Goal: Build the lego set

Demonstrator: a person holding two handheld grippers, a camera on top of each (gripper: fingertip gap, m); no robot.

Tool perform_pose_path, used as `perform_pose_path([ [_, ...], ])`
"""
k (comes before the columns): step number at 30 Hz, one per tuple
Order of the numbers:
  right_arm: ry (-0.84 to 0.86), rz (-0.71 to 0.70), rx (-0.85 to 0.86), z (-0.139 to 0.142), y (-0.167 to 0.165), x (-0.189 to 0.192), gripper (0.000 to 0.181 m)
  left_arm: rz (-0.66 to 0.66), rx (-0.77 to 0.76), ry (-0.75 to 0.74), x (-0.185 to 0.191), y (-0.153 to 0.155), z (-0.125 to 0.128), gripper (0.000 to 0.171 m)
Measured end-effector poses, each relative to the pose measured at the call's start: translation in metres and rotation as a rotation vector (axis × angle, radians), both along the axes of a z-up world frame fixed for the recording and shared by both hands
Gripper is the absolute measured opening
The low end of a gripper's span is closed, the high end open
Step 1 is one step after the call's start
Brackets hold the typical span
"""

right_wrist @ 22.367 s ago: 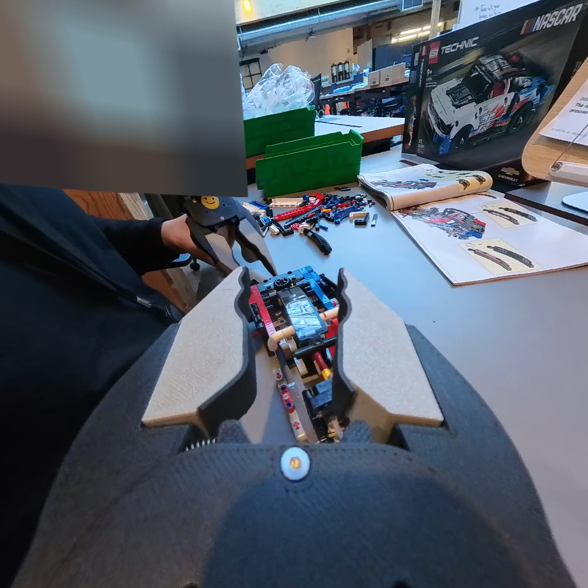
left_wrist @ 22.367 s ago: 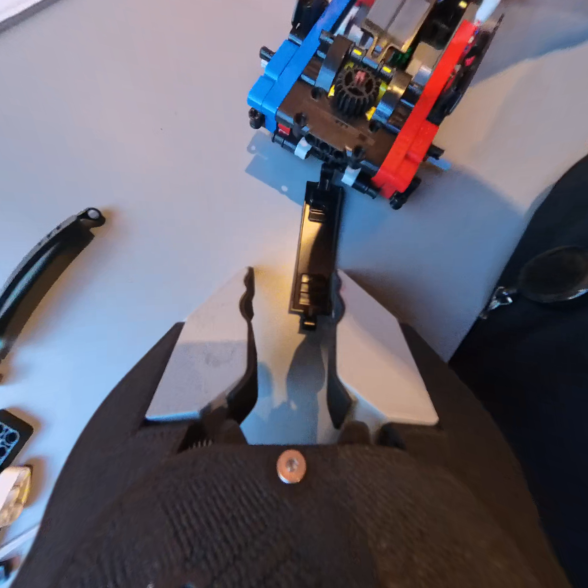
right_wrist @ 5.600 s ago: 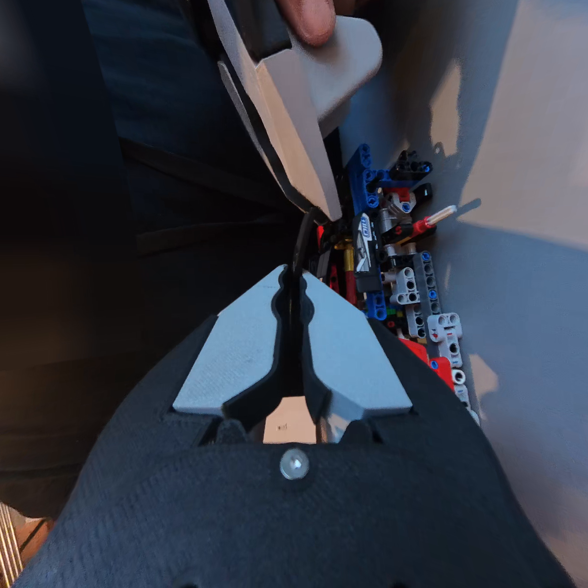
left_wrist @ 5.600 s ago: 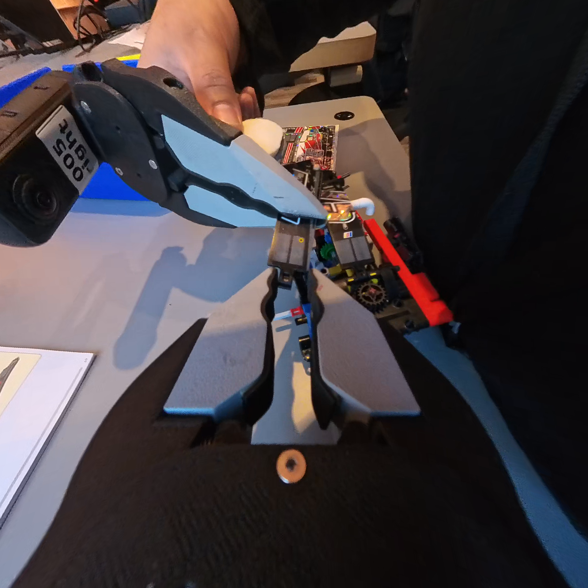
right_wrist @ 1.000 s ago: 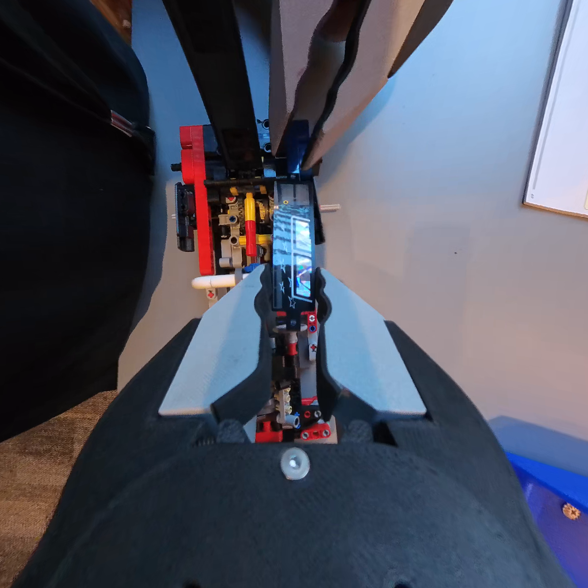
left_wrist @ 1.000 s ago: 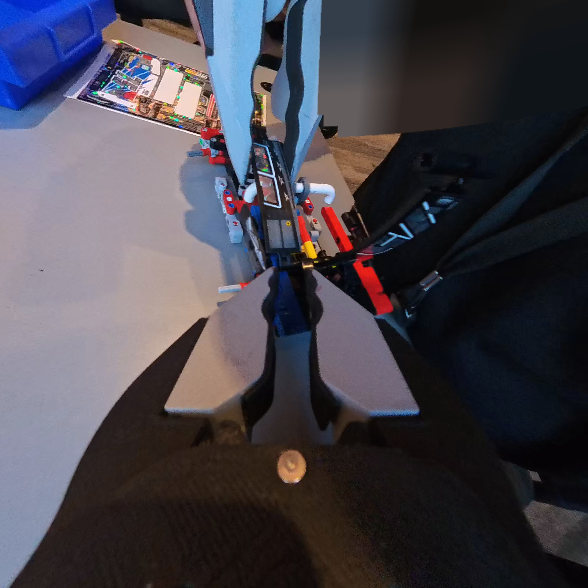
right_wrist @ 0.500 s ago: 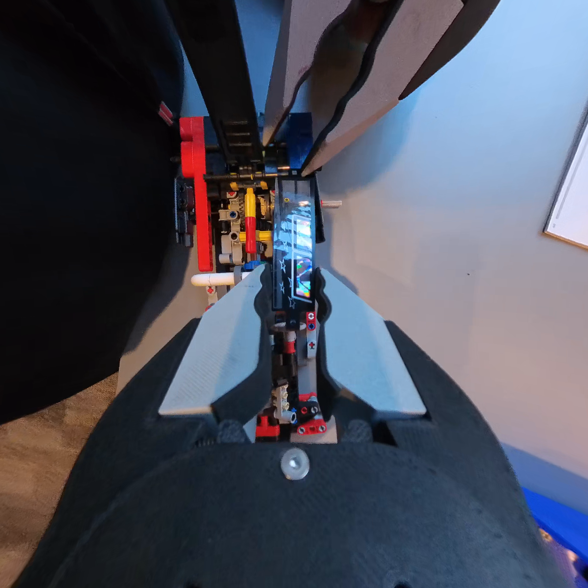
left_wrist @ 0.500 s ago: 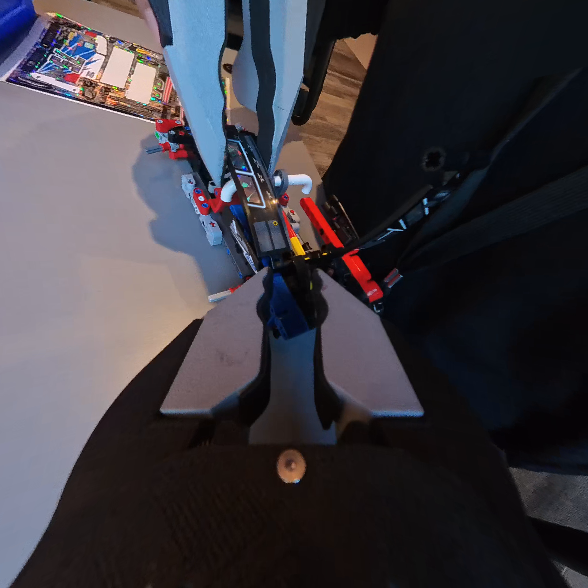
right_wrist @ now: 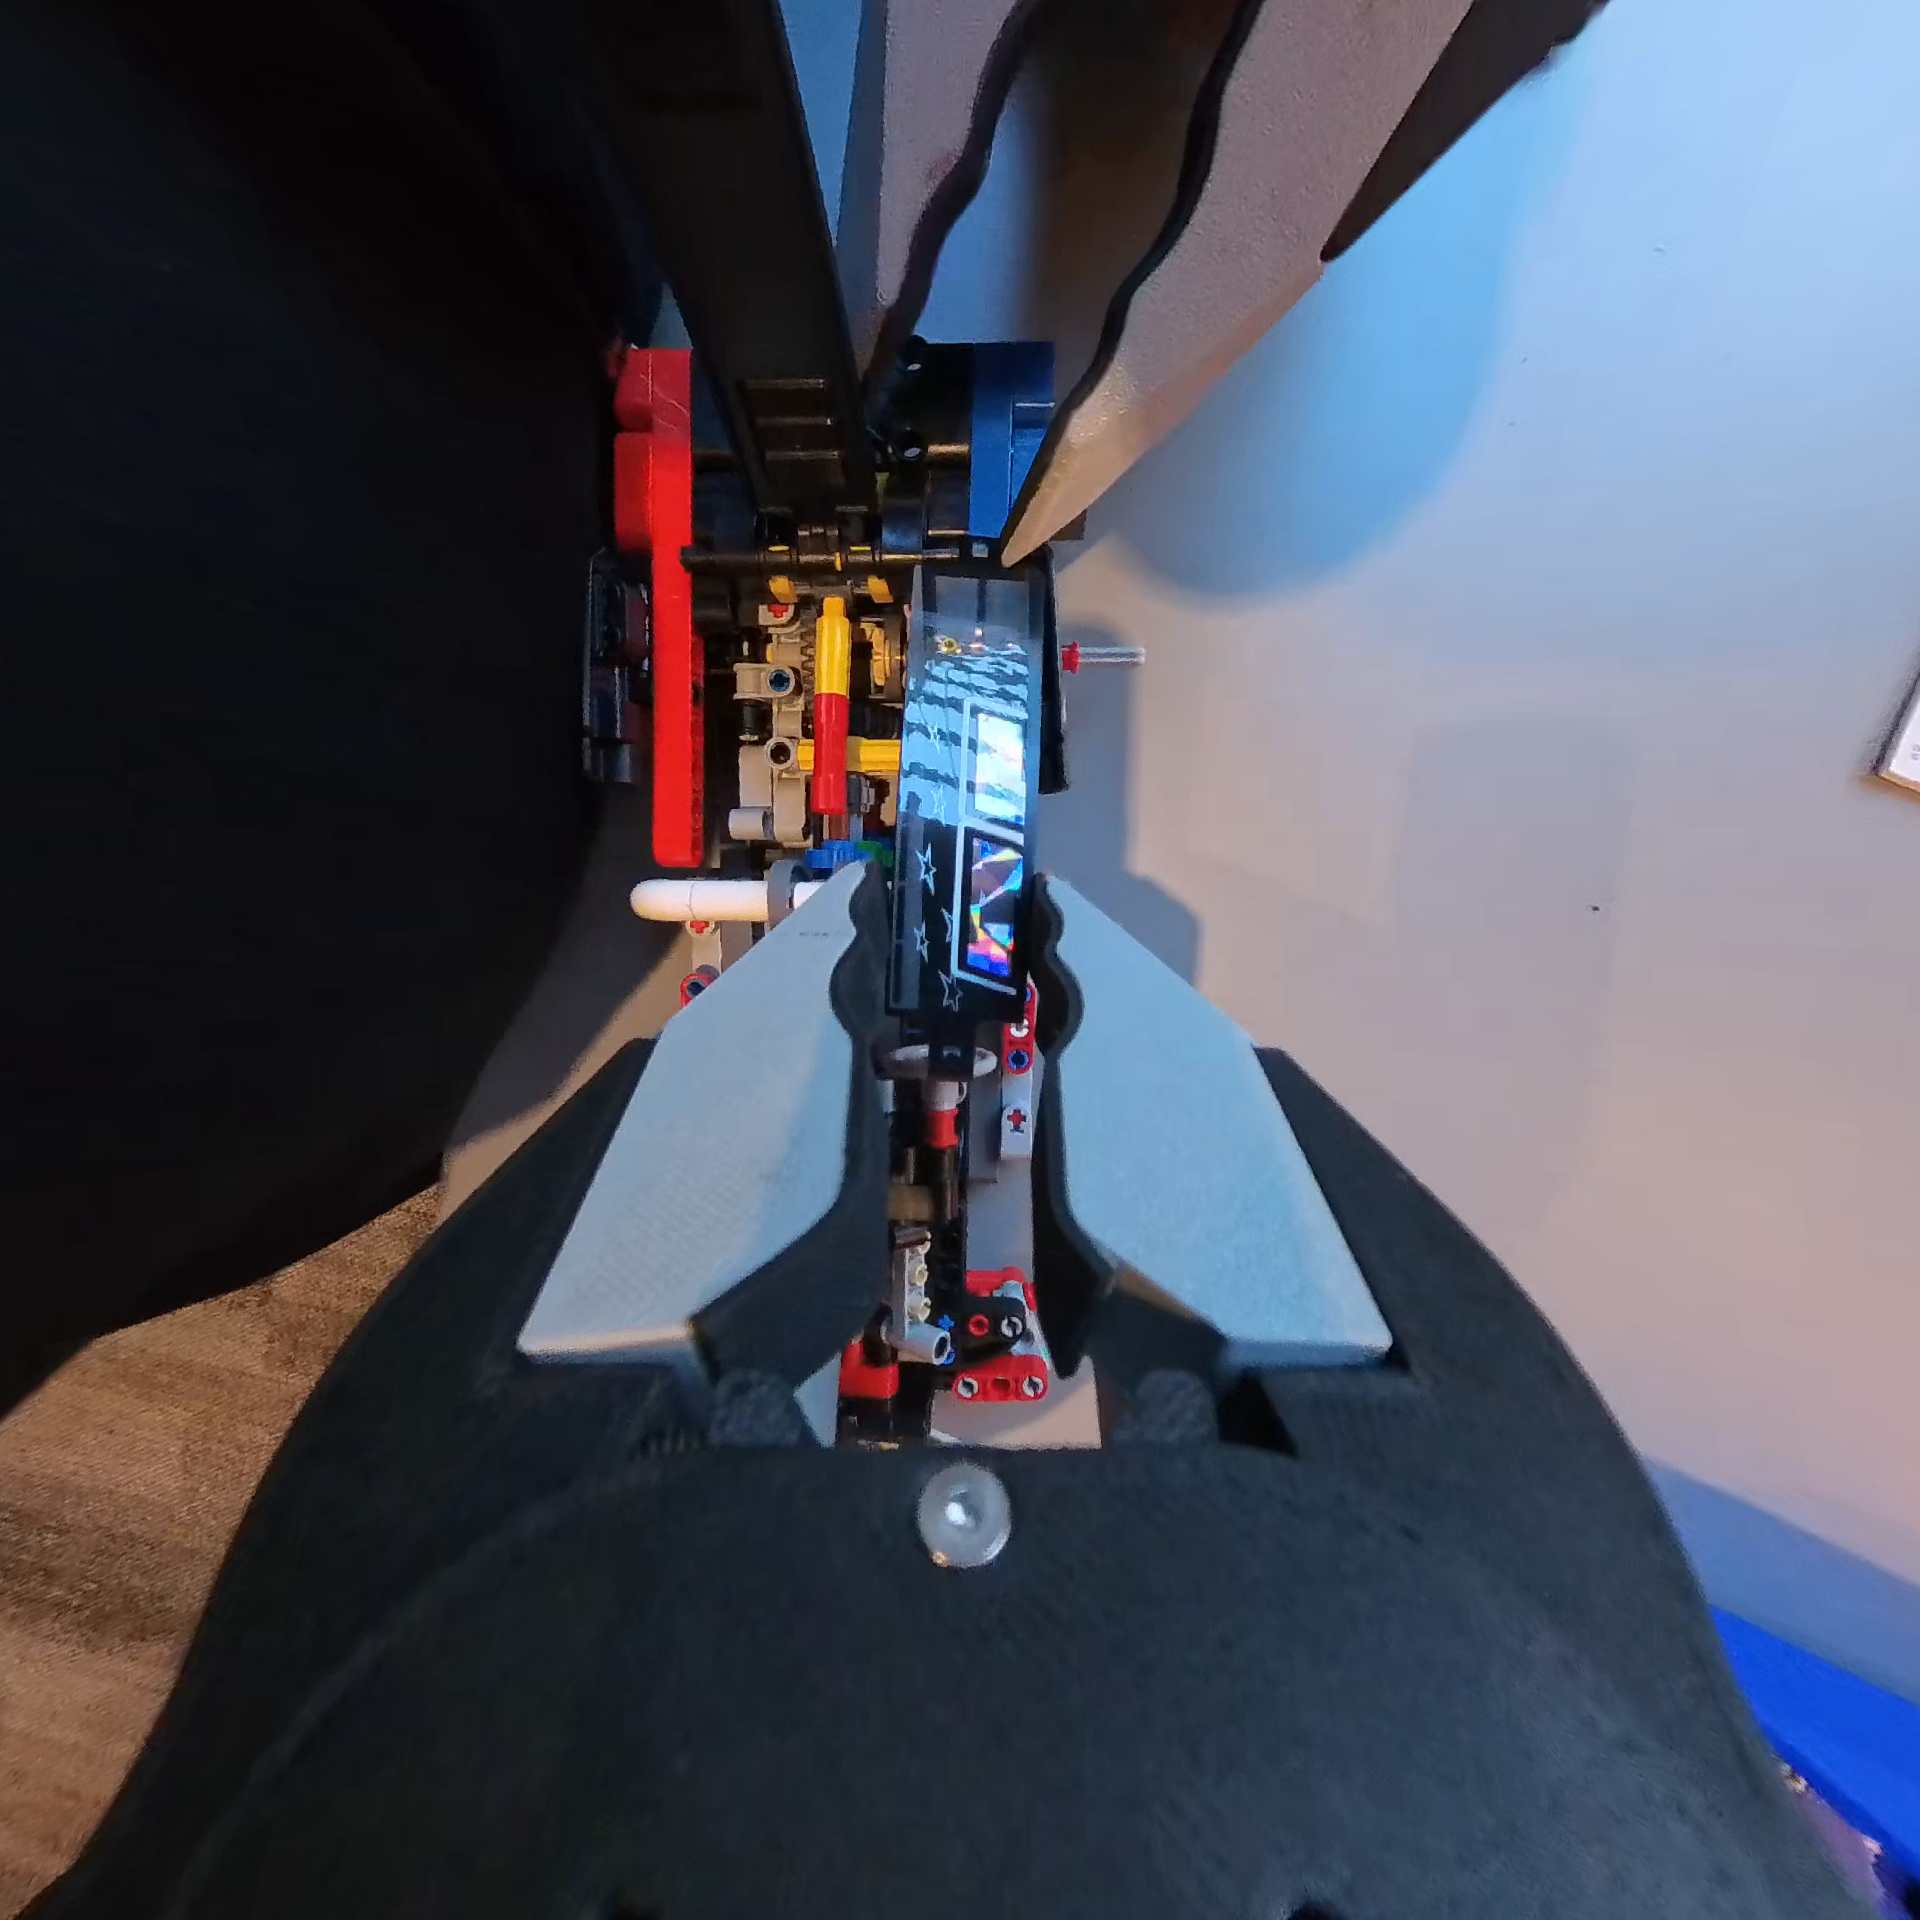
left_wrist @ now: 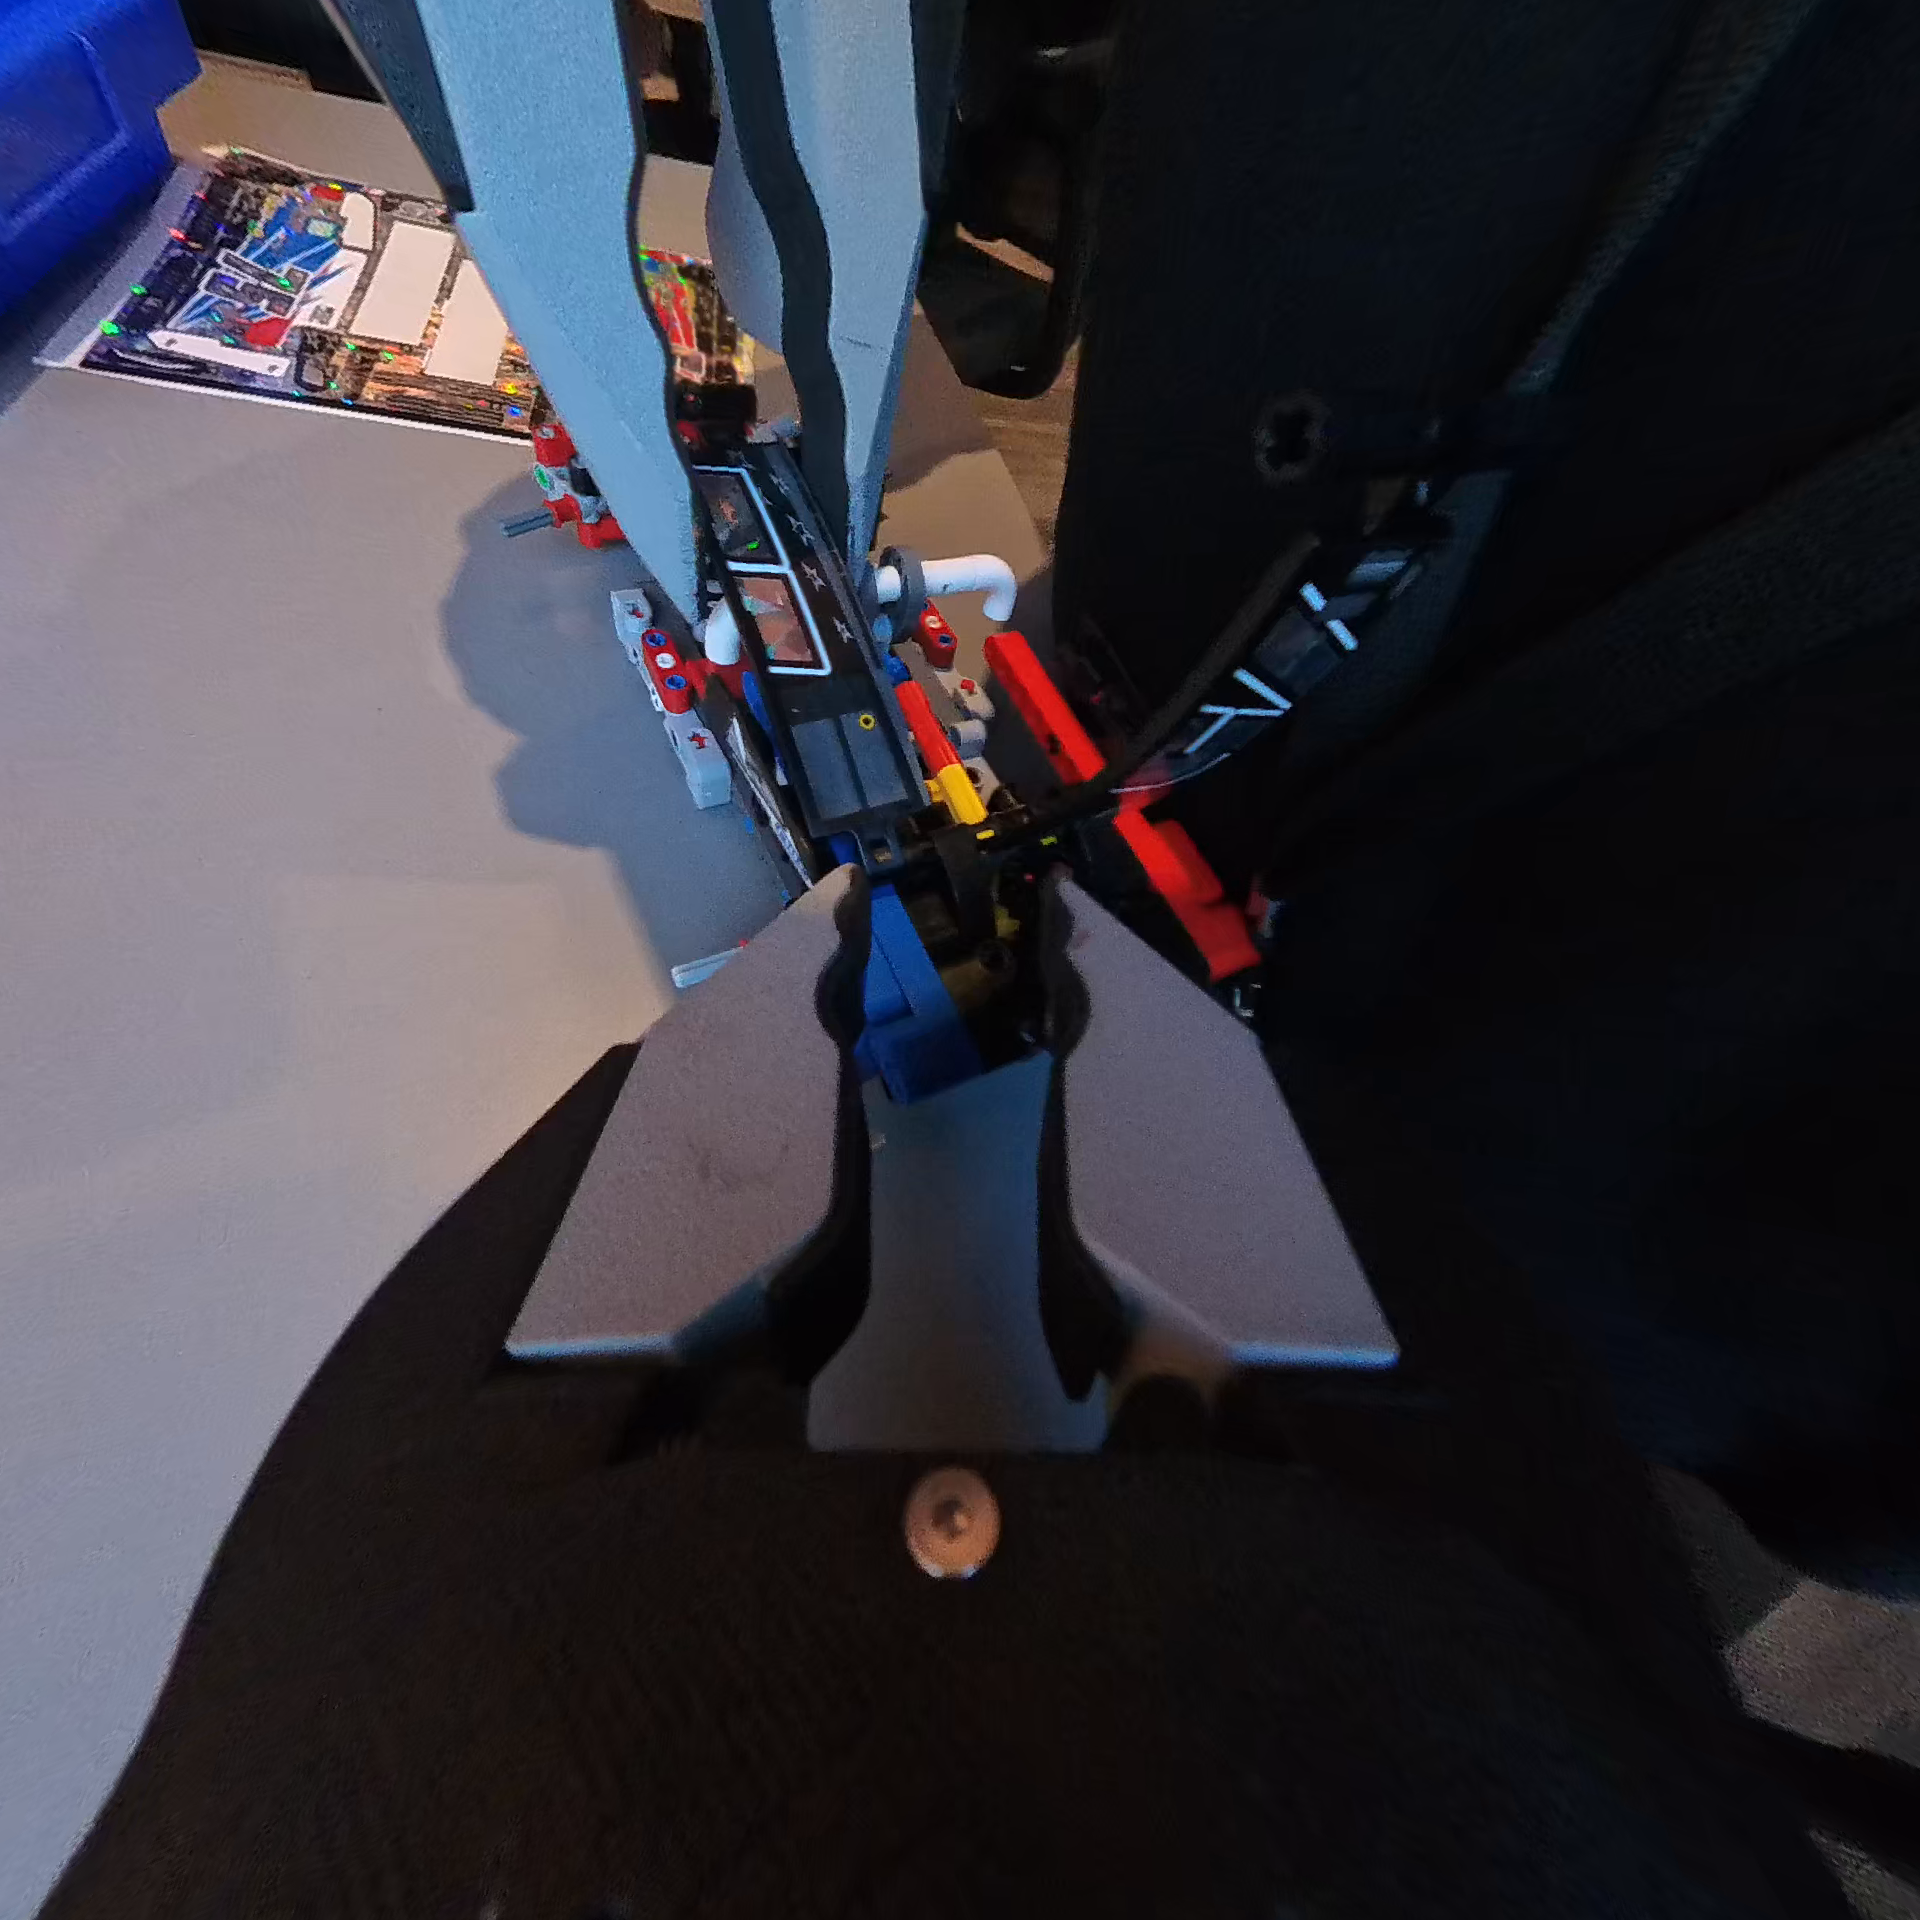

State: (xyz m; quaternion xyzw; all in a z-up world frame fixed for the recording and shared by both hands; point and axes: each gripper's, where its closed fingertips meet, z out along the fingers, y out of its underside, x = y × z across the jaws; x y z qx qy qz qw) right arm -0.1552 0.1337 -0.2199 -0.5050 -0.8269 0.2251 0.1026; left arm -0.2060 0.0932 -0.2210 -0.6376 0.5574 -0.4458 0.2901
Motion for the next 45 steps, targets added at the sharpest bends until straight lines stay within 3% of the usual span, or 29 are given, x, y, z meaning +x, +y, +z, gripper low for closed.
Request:
perform_pose_path([
  [14, -0.019, -0.005, 0.057, 0.002, -0.004, 0.004, 0.023, -0.022, -0.019, -0.034, 0.004, -0.004, 0.000, 0.025],
  [24, 0.012, -0.130, -0.059, 0.004, 0.016, 0.018, 0.029, -0.031, -0.057, -0.058, -0.004, 0.003, 0.002, 0.030],
  [31, 0.104, -0.226, -0.134, 0.019, 0.019, 0.022, 0.030, 0.123, -0.061, -0.064, -0.019, 0.017, 0.015, 0.041],
  [35, 0.147, -0.286, -0.128, 0.021, 0.022, 0.027, 0.027, 0.177, -0.077, -0.079, -0.019, 0.015, 0.028, 0.063],
  [43, 0.215, -0.348, -0.123, 0.018, 0.017, 0.037, 0.026, 0.313, -0.079, 0.013, 0.019, 0.037, 0.033, 0.071],
  [45, 0.240, -0.363, -0.131, 0.020, 0.016, 0.039, 0.025, 0.283, -0.083, 0.037, 0.036, 0.040, 0.034, 0.069],
])
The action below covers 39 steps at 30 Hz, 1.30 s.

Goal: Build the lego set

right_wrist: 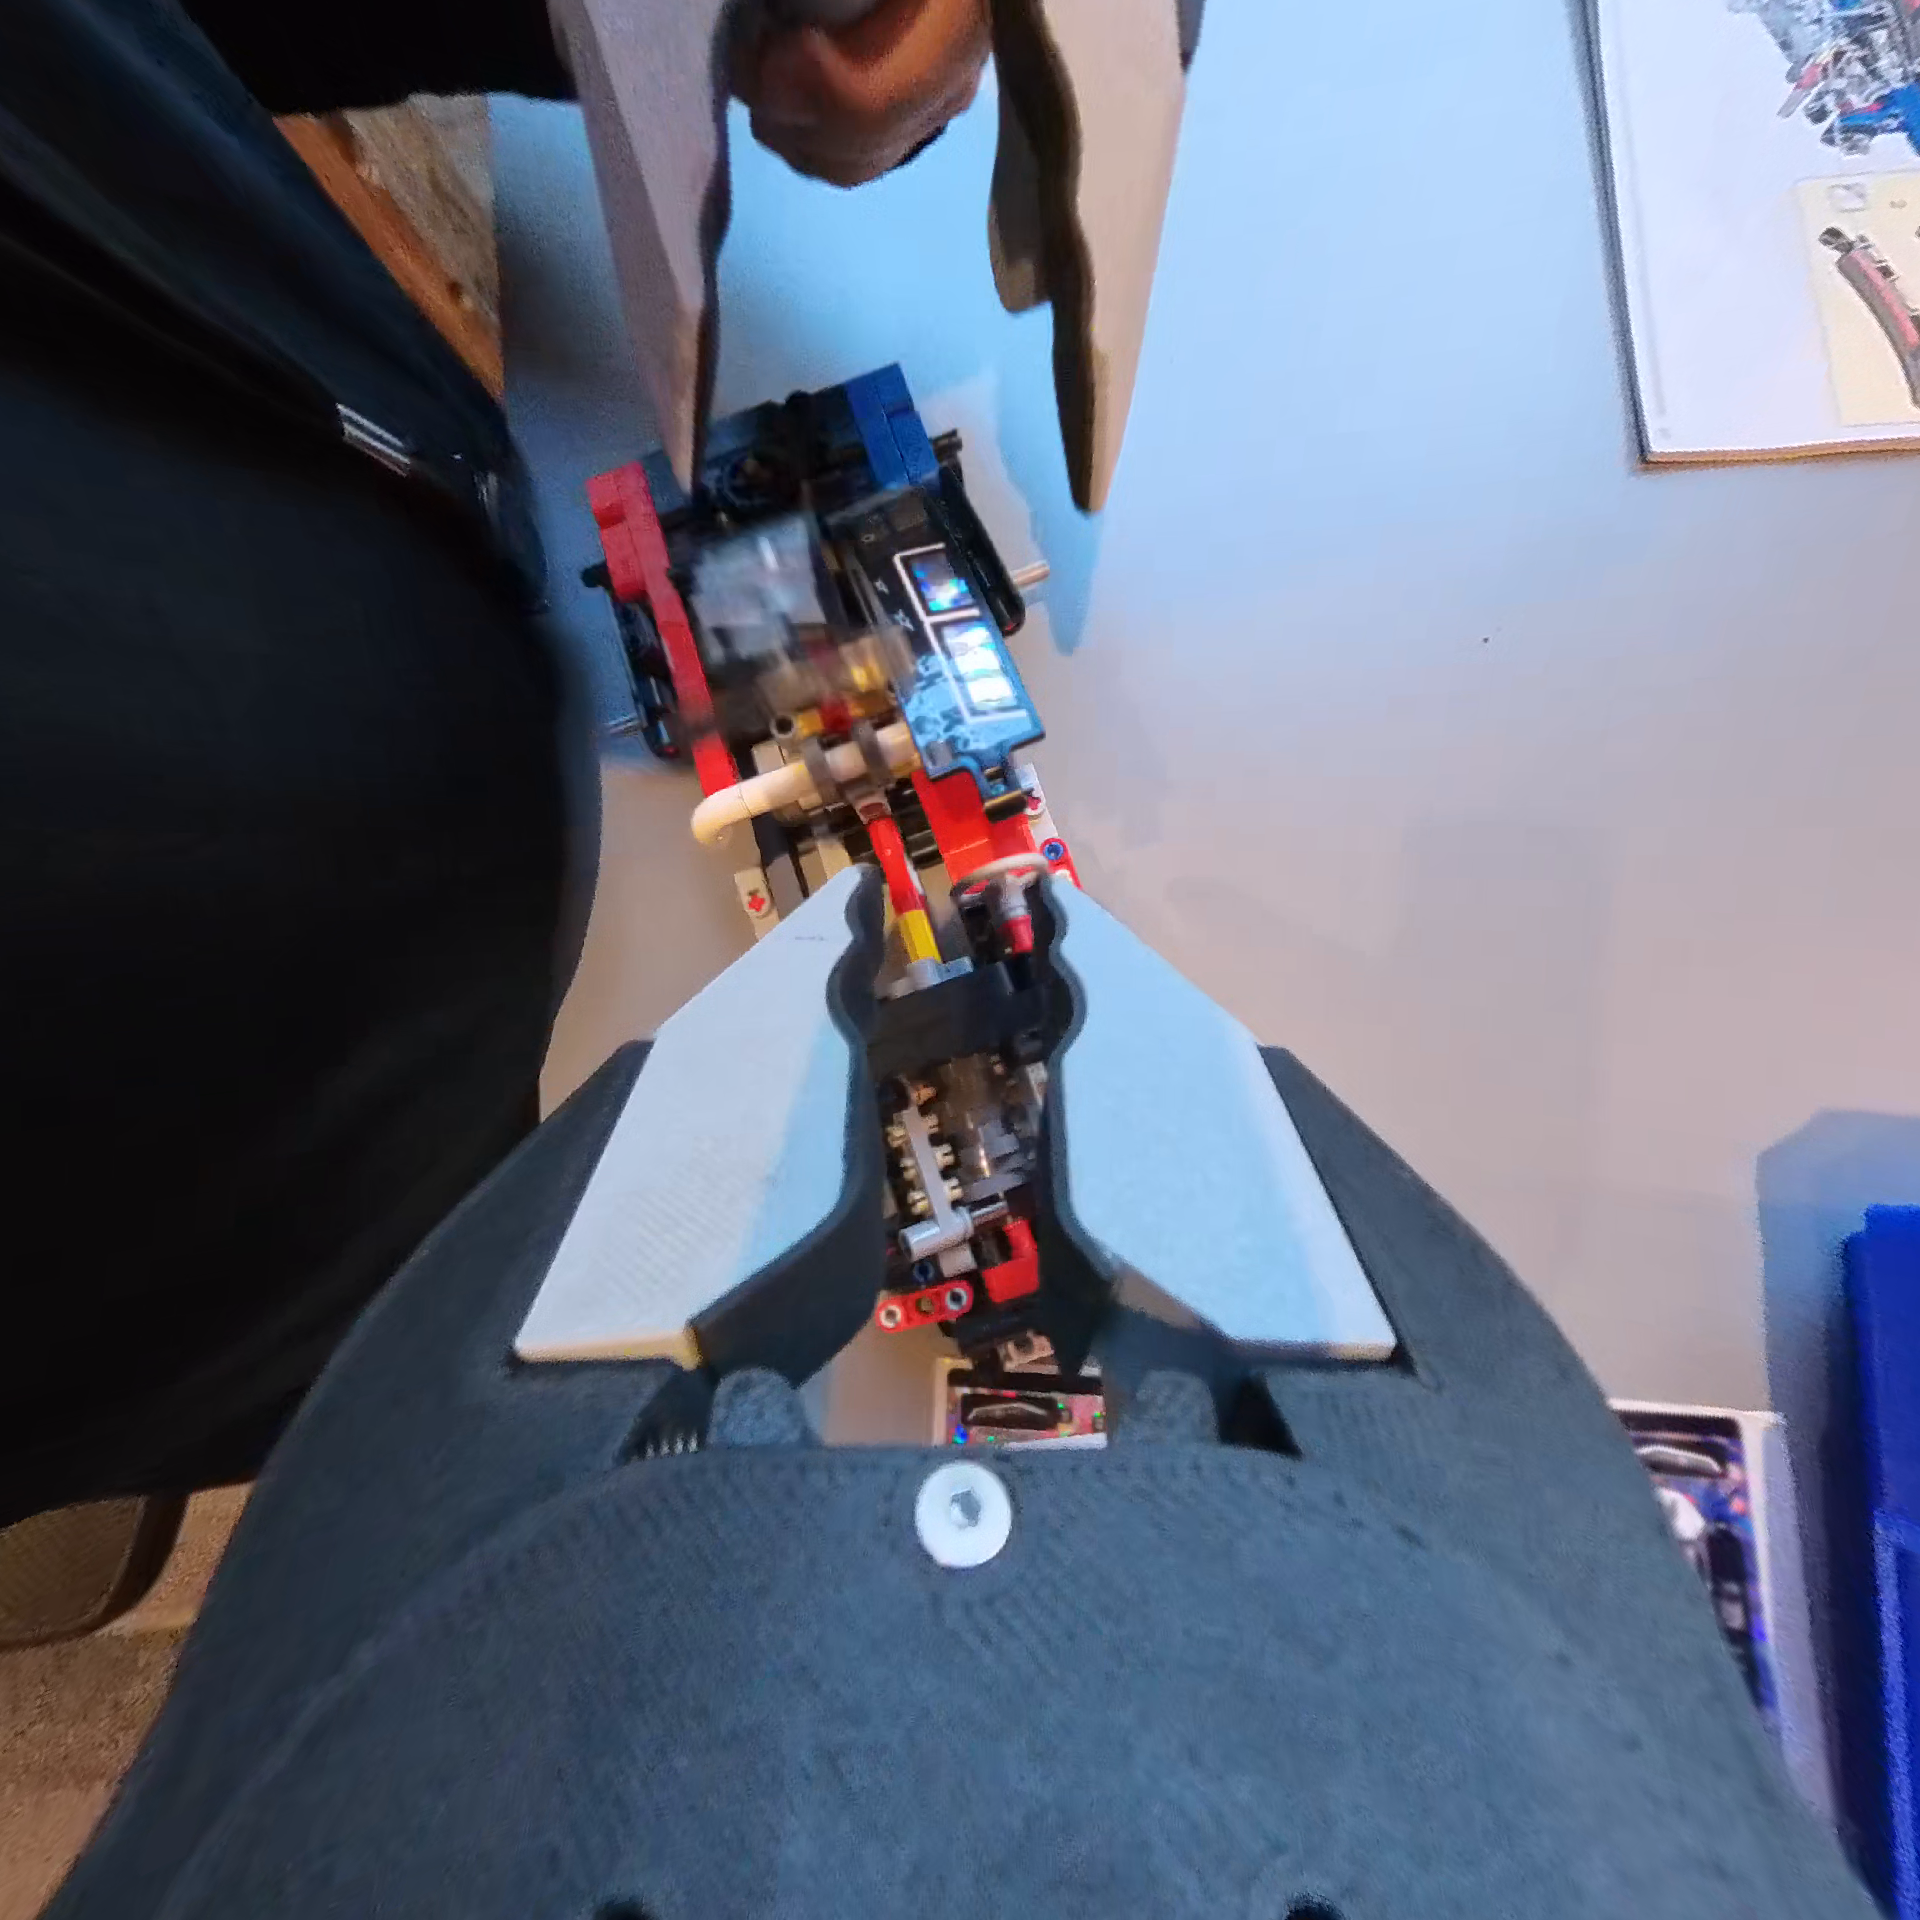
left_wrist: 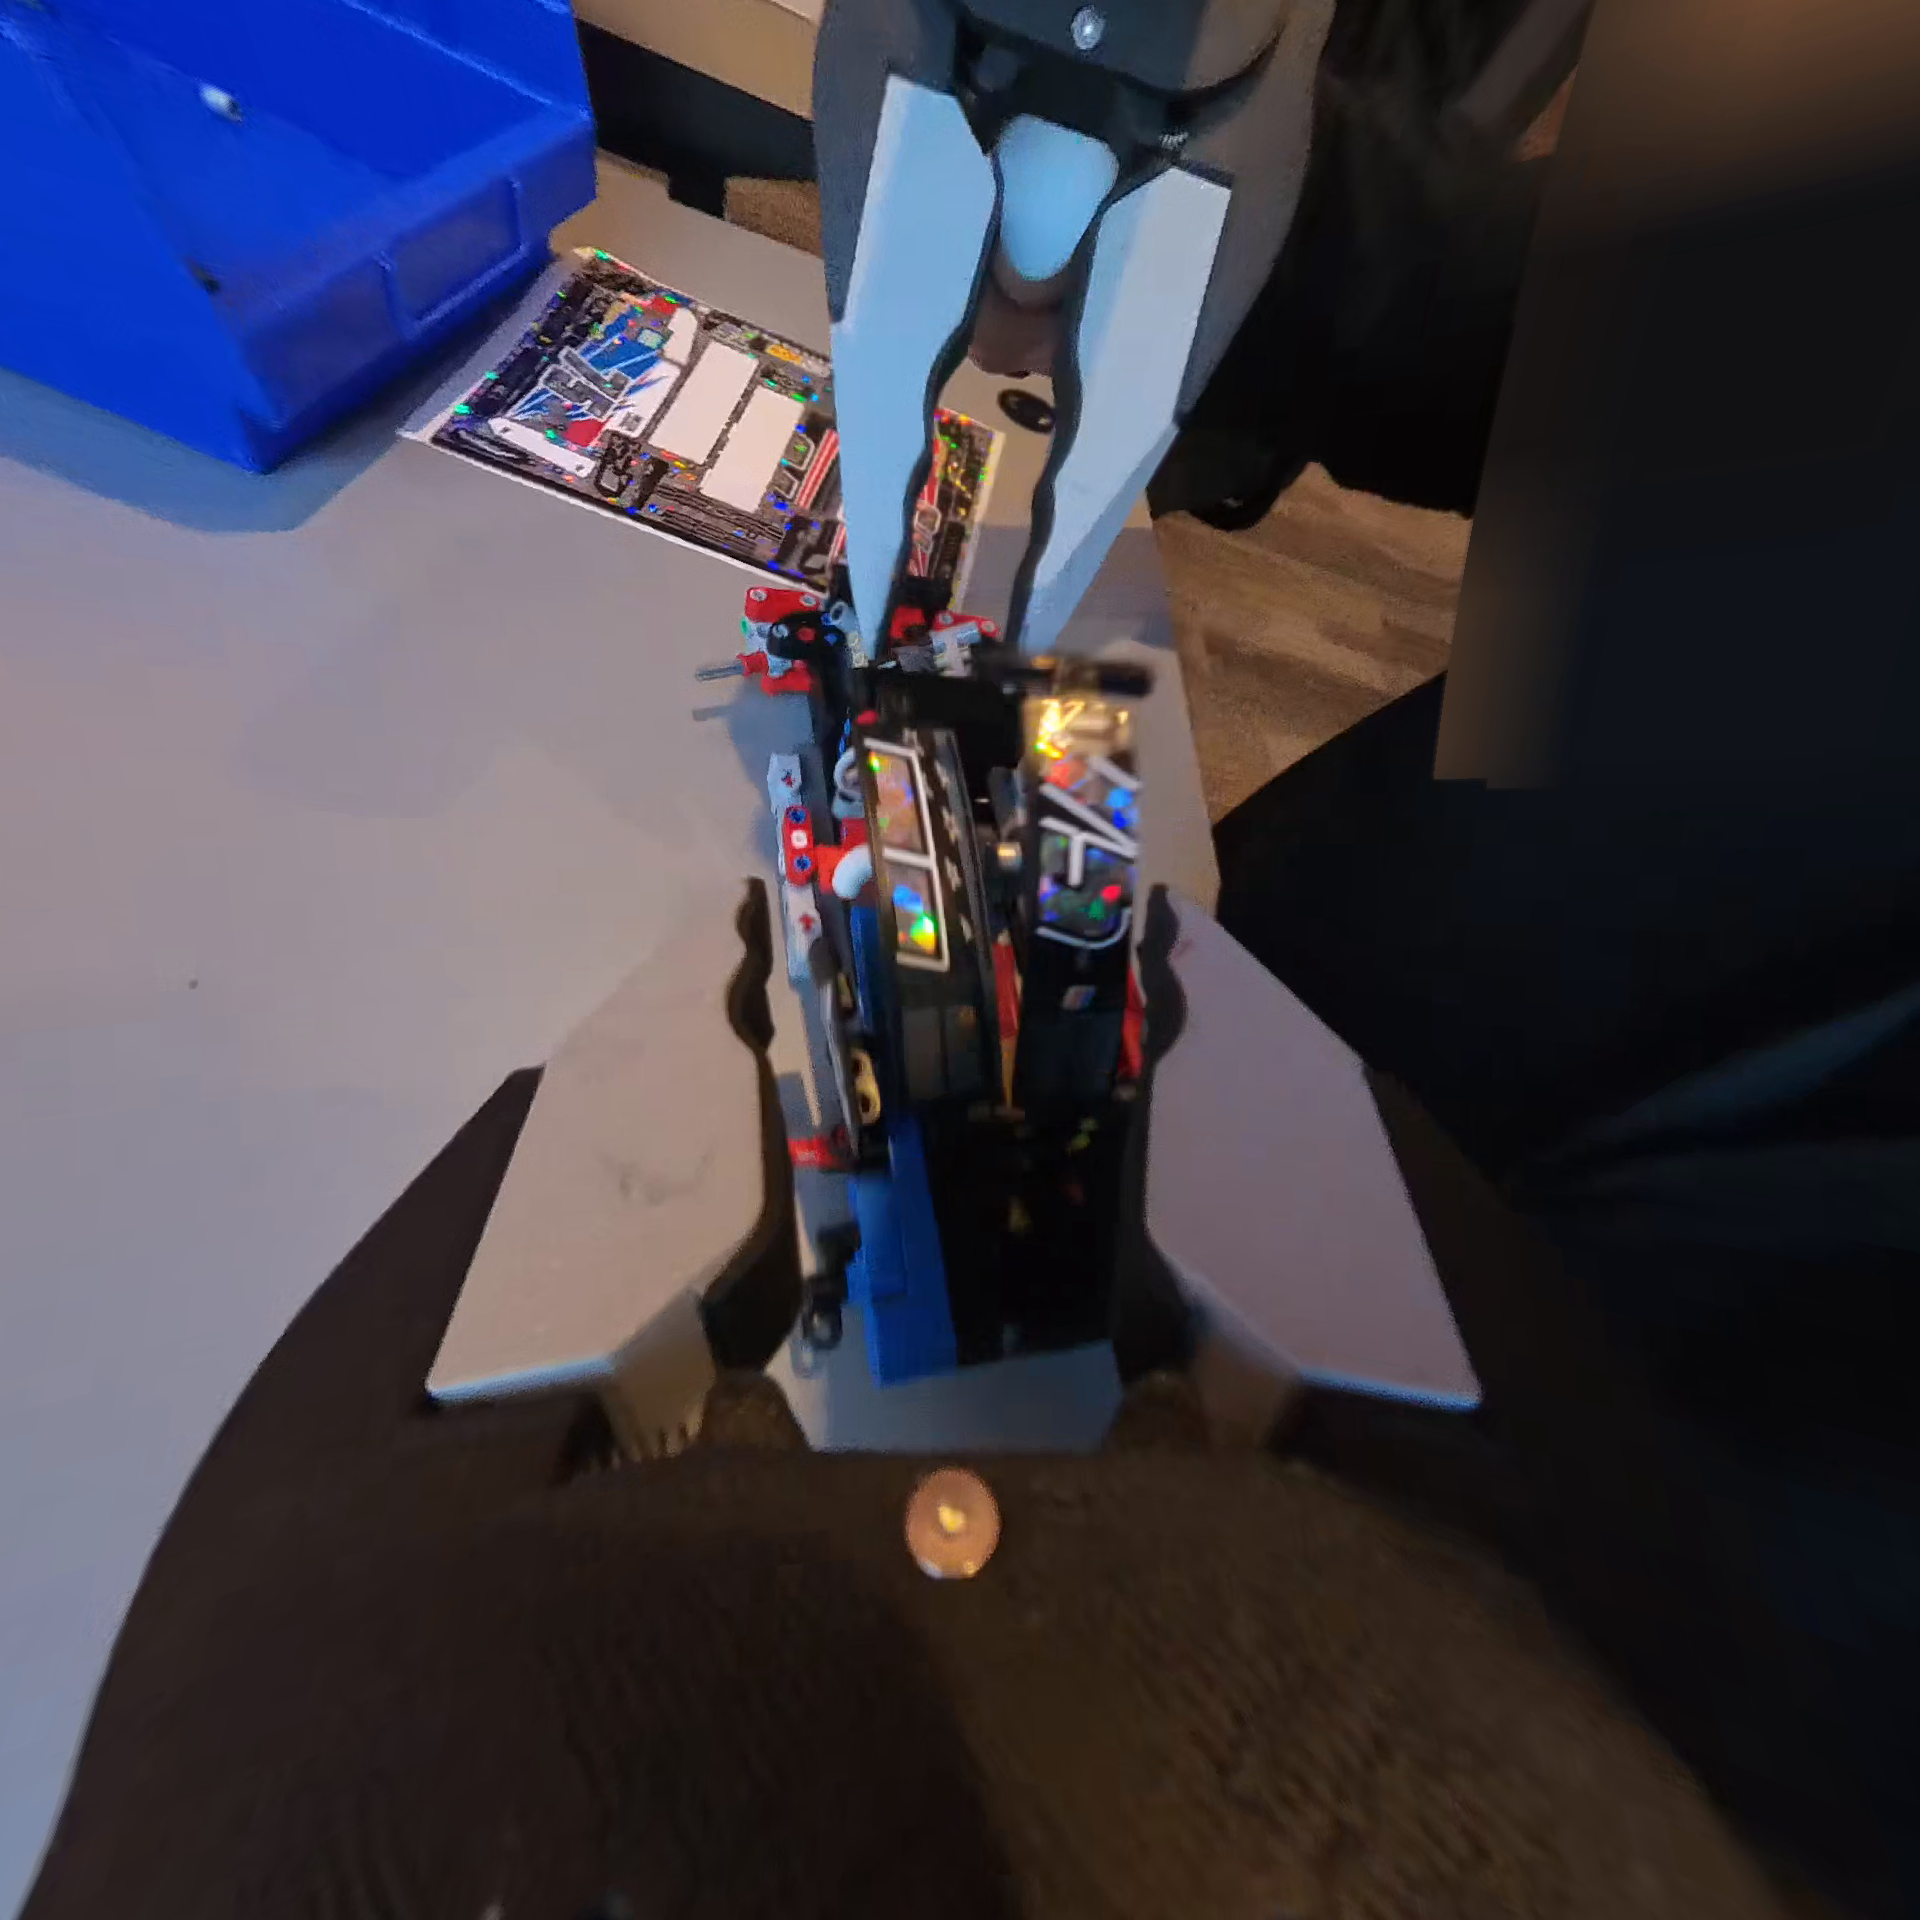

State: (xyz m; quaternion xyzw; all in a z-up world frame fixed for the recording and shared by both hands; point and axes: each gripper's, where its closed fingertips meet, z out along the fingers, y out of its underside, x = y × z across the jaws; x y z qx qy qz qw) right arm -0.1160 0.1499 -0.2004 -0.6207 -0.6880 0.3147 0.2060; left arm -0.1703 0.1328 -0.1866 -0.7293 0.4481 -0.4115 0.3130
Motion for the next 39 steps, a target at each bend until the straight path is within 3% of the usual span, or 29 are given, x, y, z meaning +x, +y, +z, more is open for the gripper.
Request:
perform_pose_path([
  [5, 0.044, -0.059, 0.001, 0.004, 0.002, 0.007, 0.024, -0.021, -0.064, 0.149, 0.019, 0.008, -0.025, 0.071],
  [11, 0.071, -0.076, 0.009, 0.005, -0.003, 0.014, 0.025, 0.002, -0.051, 0.076, 0.009, -0.008, -0.006, 0.062],
  [17, 0.167, -0.032, 0.074, 0.028, 0.002, -0.028, 0.018, 0.085, 0.009, 0.135, -0.017, -0.011, 0.004, 0.063],
  [22, 0.014, 0.036, 0.013, -0.010, 0.003, -0.035, 0.009, 0.181, -0.002, 0.199, -0.057, -0.014, -0.007, 0.058],
  [25, 0.005, 0.037, -0.046, -0.012, 0.004, -0.035, 0.010, 0.223, -0.024, 0.157, -0.068, -0.014, -0.008, 0.052],
  [30, 0.036, 0.009, 0.035, 0.004, 0.017, -0.035, 0.012, 0.210, -0.051, 0.073, -0.057, -0.011, -0.002, 0.032],
  [36, 0.068, -0.084, 0.034, 0.016, 0.033, -0.010, 0.014, 0.145, -0.045, 0.123, -0.039, -0.009, -0.013, 0.033],
  [39, 0.114, -0.093, -0.017, 0.018, 0.025, 0.006, 0.018, 0.149, -0.069, 0.111, -0.041, -0.010, -0.014, 0.036],
])
